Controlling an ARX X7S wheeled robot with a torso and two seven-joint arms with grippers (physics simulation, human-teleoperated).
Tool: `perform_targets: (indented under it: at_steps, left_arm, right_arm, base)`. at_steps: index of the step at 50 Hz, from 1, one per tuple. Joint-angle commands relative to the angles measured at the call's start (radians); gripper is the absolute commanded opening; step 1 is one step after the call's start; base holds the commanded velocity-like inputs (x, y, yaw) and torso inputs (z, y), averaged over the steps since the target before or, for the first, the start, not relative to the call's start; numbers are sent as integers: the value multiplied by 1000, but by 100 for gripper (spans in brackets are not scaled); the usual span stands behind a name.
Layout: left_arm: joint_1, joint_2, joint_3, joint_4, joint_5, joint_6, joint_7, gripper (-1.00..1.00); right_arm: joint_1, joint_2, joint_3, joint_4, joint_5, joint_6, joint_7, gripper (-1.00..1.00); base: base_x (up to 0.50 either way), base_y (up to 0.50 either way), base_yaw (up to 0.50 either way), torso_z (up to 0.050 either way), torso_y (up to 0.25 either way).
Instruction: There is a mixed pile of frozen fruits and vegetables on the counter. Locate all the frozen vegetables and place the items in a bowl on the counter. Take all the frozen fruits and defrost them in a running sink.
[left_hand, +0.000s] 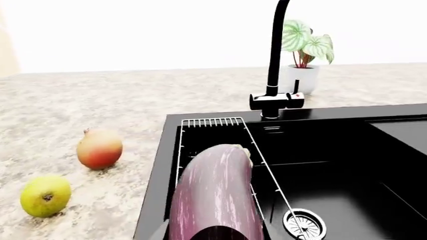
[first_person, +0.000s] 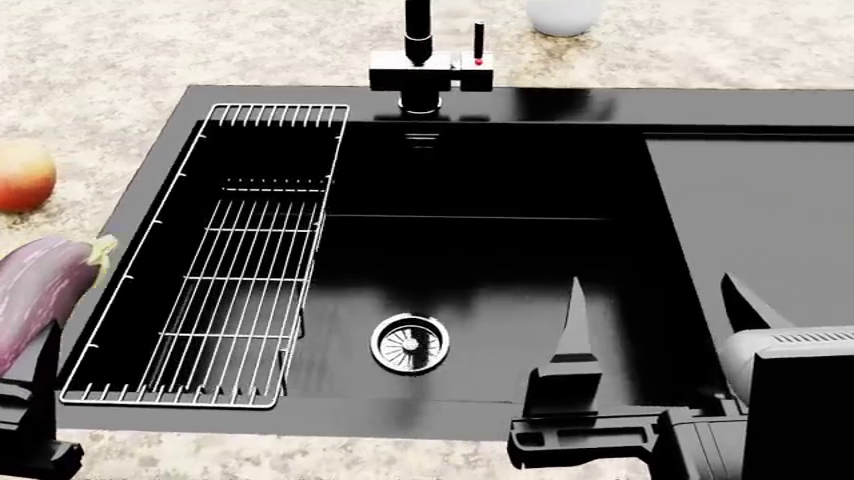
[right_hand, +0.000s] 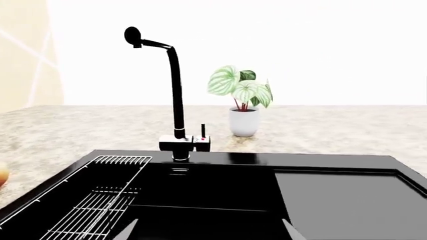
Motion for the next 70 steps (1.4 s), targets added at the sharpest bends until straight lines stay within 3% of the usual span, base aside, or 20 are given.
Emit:
perform_targets:
  at_steps: [1,22,70]
  left_arm:
    - [0,-1,-3,-3,-19,10,-13,-100]
    - [-9,2,23,-16,-7,18,-16,-100]
    - [7,-18,21,-11,-19,37,-18,-100]
  right_arm:
    - [2,4,0,-5,0,-2,5,100]
    - [2,11,14,-22,8,-16,16,100]
    - [0,21,13,-19,17,-26,31,100]
  base:
    - [1,-500,0,0,0]
    - [144,-487,0,0,0]
    - [-37,-436,0,0,0]
